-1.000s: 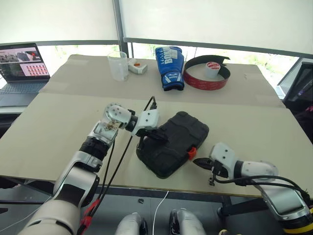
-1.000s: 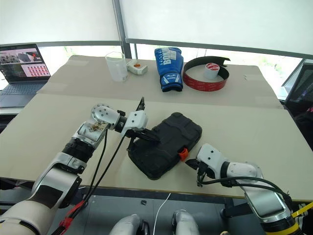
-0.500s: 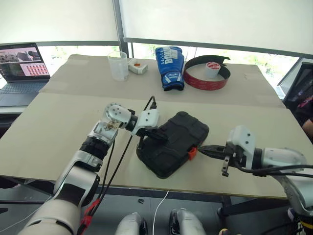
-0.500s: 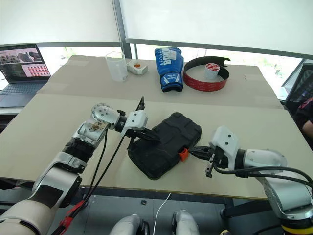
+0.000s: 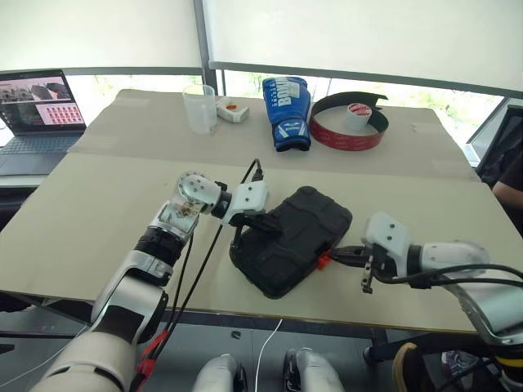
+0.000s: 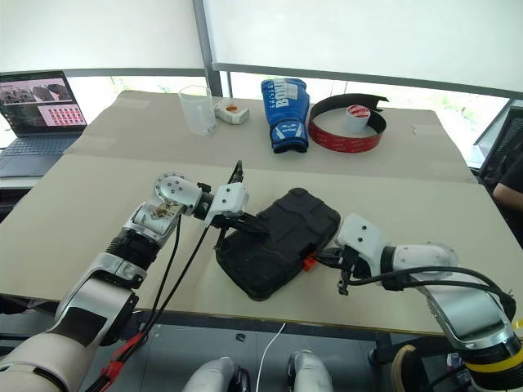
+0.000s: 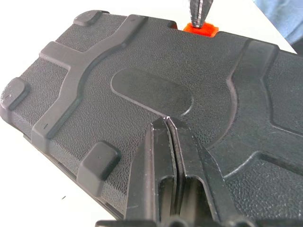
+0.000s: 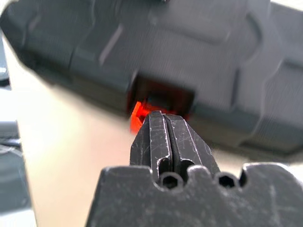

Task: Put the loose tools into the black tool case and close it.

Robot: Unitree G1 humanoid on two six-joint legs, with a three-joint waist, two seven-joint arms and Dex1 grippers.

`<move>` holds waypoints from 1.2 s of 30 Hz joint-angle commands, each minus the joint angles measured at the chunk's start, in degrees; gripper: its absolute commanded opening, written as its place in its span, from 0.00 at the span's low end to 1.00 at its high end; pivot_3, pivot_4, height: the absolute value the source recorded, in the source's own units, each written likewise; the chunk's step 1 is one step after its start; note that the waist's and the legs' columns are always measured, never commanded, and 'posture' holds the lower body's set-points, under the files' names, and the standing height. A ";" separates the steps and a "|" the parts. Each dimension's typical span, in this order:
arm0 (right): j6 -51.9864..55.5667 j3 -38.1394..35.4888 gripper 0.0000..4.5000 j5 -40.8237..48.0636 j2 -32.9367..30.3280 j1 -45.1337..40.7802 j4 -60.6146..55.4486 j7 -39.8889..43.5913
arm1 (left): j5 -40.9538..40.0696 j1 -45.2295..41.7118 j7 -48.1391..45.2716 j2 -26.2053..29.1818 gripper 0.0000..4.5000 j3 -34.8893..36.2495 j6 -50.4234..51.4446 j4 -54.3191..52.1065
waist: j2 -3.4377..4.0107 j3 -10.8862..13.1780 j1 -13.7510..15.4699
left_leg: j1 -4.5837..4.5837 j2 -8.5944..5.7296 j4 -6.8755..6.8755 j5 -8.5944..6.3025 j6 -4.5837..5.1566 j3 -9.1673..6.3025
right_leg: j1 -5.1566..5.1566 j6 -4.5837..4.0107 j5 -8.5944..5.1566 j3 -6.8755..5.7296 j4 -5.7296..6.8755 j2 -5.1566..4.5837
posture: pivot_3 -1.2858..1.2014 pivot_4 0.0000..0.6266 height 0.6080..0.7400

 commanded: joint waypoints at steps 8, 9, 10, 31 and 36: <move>-0.23 -3.42 0.00 -0.26 1.56 7.03 -2.89 -3.36 | 2.22 0.69 -0.11 -0.19 0.02 -1.56 -0.01 2.15 | 0.00 0.00 -0.02 | 0.01 0.01 -0.01 0.00 0.00 -0.01 | 0.00 0.01 0.00 0.01 -0.01 0.01 | 0.52 0.24 0.90; -0.61 -2.50 0.00 -0.87 2.24 7.23 -2.47 -3.83 | 2.21 0.62 -0.15 -0.42 0.02 -1.66 -0.06 2.12 | 0.00 0.00 -0.04 | 0.00 0.01 -0.01 0.00 0.00 0.00 | 0.00 0.01 0.00 0.01 -0.01 0.01 | 0.52 0.24 0.90; -0.77 -1.51 0.00 -1.38 3.15 7.10 -1.85 -4.50 | 2.21 0.54 -0.18 -0.65 0.02 -1.75 -0.10 2.10 | 0.00 0.00 -0.05 | 0.01 0.01 -0.01 0.00 0.00 0.02 | -0.01 0.01 0.00 0.02 -0.01 0.01 | 0.52 0.24 0.90; 0.56 4.43 0.00 -4.70 8.46 -10.38 1.09 -3.90 | 6.30 1.73 0.22 -2.34 0.02 -4.94 -6.01 4.50 | 0.00 0.00 -0.56 | -0.05 0.01 0.00 0.00 -0.01 0.00 | -0.08 0.03 0.01 0.01 0.00 0.02 | 0.52 0.24 0.90; -0.51 5.45 0.00 -6.46 7.55 -11.62 2.11 -2.22 | 7.25 3.00 0.09 -2.59 0.02 -5.63 -7.15 4.29 | 0.02 0.00 -0.66 | -0.03 0.01 0.00 0.00 -0.01 0.03 | -0.06 0.03 0.02 0.02 0.01 0.01 | 0.52 0.24 0.90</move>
